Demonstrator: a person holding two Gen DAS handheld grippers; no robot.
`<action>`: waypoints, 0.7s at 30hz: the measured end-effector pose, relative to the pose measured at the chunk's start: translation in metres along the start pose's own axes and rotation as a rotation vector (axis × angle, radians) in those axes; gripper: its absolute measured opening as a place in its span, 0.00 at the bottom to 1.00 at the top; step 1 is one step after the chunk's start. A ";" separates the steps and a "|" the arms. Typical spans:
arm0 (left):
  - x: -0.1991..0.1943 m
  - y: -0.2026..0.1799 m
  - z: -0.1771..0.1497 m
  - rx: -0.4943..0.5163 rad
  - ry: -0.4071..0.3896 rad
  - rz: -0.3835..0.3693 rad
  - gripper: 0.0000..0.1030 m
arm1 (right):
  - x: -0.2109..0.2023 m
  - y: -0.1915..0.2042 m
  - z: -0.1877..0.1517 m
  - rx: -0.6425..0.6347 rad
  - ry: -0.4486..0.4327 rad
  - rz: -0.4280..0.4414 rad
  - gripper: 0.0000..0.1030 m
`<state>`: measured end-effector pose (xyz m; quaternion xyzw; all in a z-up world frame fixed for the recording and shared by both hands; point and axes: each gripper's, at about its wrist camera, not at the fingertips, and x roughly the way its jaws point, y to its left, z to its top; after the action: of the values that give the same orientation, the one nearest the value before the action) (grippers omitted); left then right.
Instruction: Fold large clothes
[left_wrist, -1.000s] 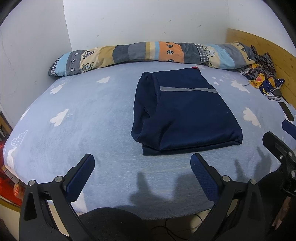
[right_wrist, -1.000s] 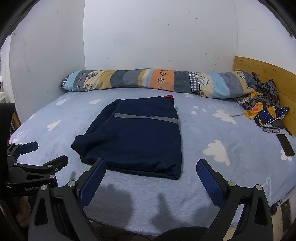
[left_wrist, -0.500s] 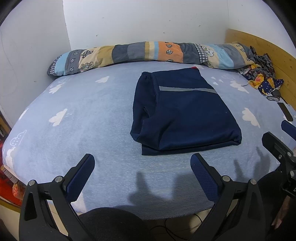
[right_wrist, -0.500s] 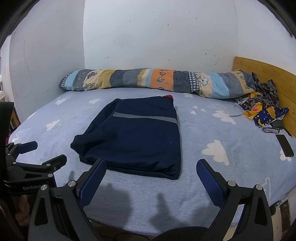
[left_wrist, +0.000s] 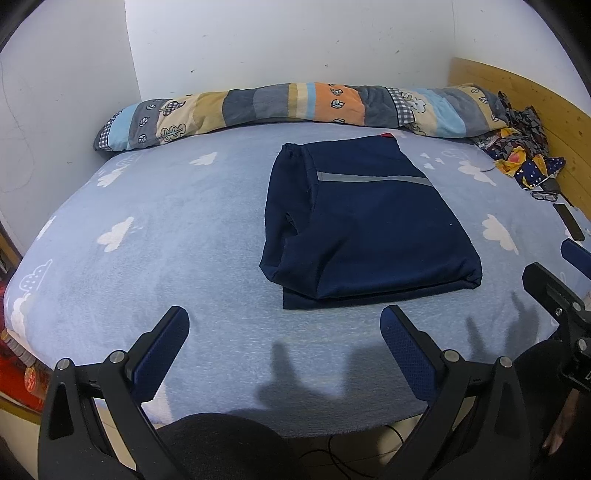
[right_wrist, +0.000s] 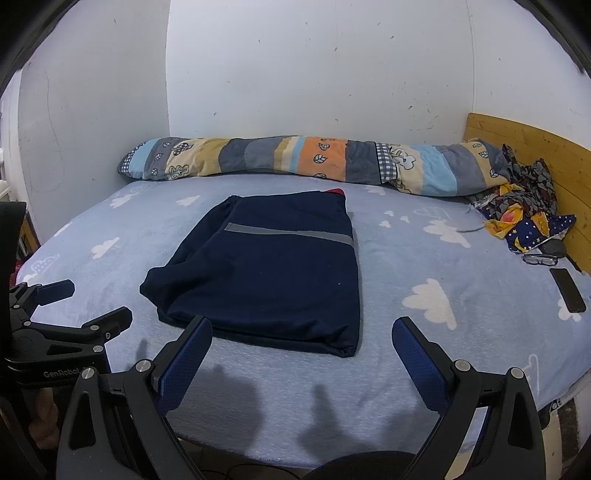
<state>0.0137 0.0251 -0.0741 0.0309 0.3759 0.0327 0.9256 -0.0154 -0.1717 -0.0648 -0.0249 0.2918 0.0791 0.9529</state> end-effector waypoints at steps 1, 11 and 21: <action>0.000 0.000 0.000 0.000 0.000 -0.003 1.00 | -0.001 0.000 0.000 -0.001 -0.001 0.001 0.97; 0.000 0.000 0.000 0.000 0.000 -0.001 1.00 | 0.001 -0.004 0.002 -0.005 0.000 -0.001 0.97; 0.000 -0.001 0.000 -0.001 -0.001 0.001 1.00 | 0.000 -0.005 0.002 -0.007 -0.001 0.000 0.97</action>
<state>0.0135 0.0244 -0.0742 0.0307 0.3754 0.0332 0.9257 -0.0134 -0.1762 -0.0635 -0.0281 0.2912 0.0800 0.9529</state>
